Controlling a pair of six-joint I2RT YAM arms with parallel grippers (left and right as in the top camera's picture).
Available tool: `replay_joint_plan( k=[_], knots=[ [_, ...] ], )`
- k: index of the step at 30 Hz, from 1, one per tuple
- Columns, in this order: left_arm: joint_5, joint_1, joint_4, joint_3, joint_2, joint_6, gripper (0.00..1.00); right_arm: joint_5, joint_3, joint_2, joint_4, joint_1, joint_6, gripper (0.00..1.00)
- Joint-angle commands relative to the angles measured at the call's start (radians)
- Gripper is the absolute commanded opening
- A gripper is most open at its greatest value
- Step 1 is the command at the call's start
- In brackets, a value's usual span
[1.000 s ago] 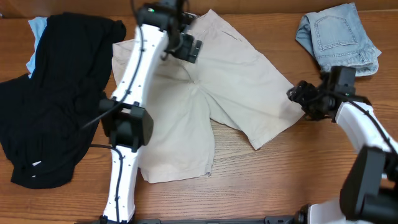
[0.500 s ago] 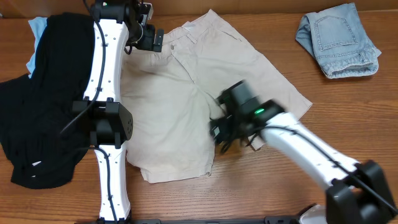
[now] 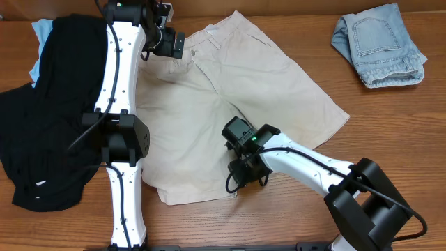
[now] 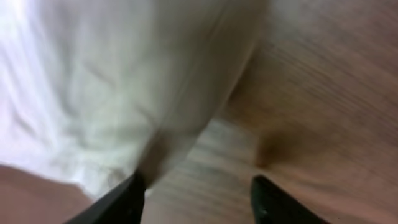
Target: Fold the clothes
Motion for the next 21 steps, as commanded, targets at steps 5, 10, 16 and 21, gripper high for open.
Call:
replay_joint_plan(
  k=[5,10,16,21],
  knots=[
    [0.0,-0.007,0.001,0.024,-0.04,-0.002,1.0,-0.216,0.002,-0.005,-0.012,0.053,0.0,0.5],
    [0.0,-0.007,-0.004,0.024,-0.04,-0.002,1.0,-0.317,0.002,-0.005,-0.019,0.054,0.058,0.53],
    [0.001,-0.007,-0.015,0.024,-0.04,-0.002,1.0,-0.232,0.002,-0.005,-0.019,0.054,0.157,0.5],
    [0.001,-0.007,-0.027,0.022,-0.04,-0.002,1.0,-0.162,0.002,-0.005,-0.022,0.054,0.188,0.43]
  ],
)
